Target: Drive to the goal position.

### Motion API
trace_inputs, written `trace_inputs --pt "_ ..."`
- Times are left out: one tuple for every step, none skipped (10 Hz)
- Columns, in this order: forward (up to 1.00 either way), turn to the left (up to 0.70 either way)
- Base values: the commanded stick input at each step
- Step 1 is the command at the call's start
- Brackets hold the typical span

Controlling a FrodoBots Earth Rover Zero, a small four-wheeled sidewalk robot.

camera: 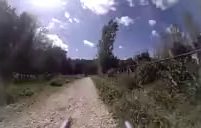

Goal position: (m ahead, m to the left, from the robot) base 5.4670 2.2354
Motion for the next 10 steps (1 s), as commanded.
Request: trace_inputs --pt "0.83 0.00" --pt "0.83 0.00" --pt "0.83 0.00" --pt "0.80 0.00" --pt "0.73 0.00" --pt "0.72 0.00" --pt "0.72 0.00" --pt "0.78 0.00" --pt "0.81 0.00" --pt "0.85 0.00"
